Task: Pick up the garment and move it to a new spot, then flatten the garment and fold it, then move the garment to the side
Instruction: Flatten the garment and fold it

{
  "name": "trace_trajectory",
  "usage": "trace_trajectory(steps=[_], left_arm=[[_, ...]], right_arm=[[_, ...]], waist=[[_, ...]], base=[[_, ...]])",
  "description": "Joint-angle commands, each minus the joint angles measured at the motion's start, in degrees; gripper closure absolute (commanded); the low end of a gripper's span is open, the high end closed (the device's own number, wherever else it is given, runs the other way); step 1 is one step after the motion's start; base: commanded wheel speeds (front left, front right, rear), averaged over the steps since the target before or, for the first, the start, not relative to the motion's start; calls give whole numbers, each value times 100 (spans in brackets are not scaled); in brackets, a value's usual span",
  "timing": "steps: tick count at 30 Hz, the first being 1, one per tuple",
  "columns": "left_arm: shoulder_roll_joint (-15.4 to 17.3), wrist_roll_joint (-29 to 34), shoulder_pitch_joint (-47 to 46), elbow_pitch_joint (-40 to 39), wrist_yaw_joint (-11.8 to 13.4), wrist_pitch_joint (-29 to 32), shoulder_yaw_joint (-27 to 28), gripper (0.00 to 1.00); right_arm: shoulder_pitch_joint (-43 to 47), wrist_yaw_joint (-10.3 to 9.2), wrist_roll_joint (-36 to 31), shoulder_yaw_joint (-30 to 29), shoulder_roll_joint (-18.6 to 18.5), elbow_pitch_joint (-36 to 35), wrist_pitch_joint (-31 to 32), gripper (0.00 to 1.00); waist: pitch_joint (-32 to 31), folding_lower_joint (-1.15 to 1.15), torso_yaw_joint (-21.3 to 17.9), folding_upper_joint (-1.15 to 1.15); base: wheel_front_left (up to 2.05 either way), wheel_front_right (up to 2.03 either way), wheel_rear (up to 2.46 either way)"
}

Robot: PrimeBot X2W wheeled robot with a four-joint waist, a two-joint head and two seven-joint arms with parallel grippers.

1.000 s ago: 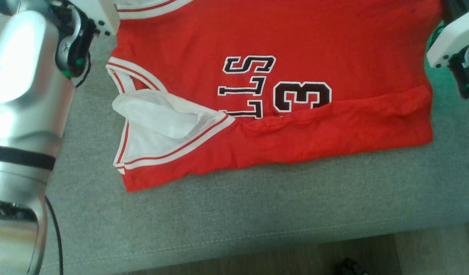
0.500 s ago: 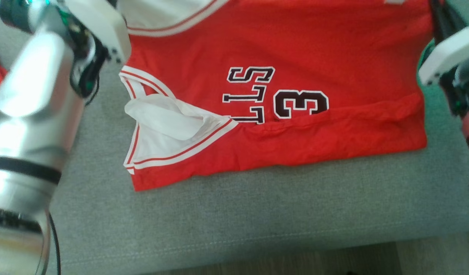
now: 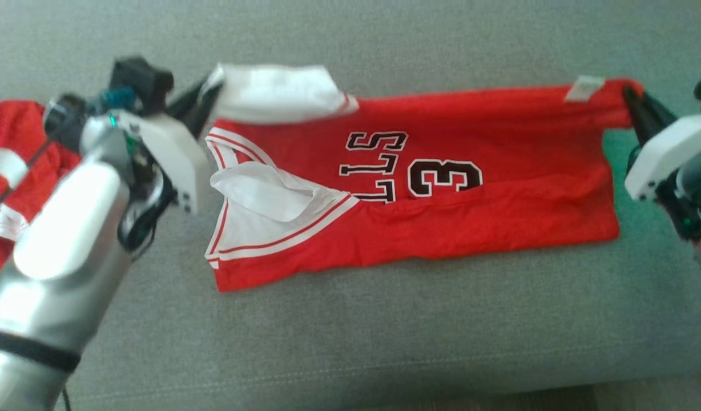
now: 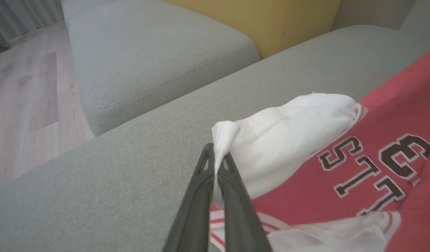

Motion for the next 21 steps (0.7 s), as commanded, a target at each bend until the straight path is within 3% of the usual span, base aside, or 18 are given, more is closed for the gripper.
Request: trace_trajectory(steps=[1, 11, 18, 19, 20, 21], left_arm=[[356, -59, 12, -360, 50, 124, 178, 100], [921, -313, 1073, -1562, 101, 961, -109, 100], [1081, -429, 1415, -1923, 138, 1322, -249, 100], [1093, -409, 1463, -1951, 146, 1349, -292, 65], [1105, -377, 1509, -1964, 159, 1371, -340, 0], [1114, -347, 1552, -1963, 174, 1387, -382, 0]], right_arm=[[205, 37, 150, 69, -221, -184, 119, 100], [819, 37, 723, 465, -741, -986, 1213, 100], [1022, 37, 923, 568, -1008, -1354, 1732, 100], [1048, 37, 910, 588, -1033, -1370, 1801, 100], [1072, 37, 879, 616, -1051, -1384, 1866, 79], [1103, 37, 872, 634, -1058, -1396, 1945, 19]], waist=[[-114, 0, 17, -1], [-399, 0, 1, -1], [-475, 0, -14, -1], [-487, 0, -16, -1], [-497, 0, -19, -1], [-510, 0, -24, -1]], base=[[0, 0, 0], [0, 0, 0], [0, 0, 0], [0, 0, 0], [0, 0, 0], [0, 0, 0]])
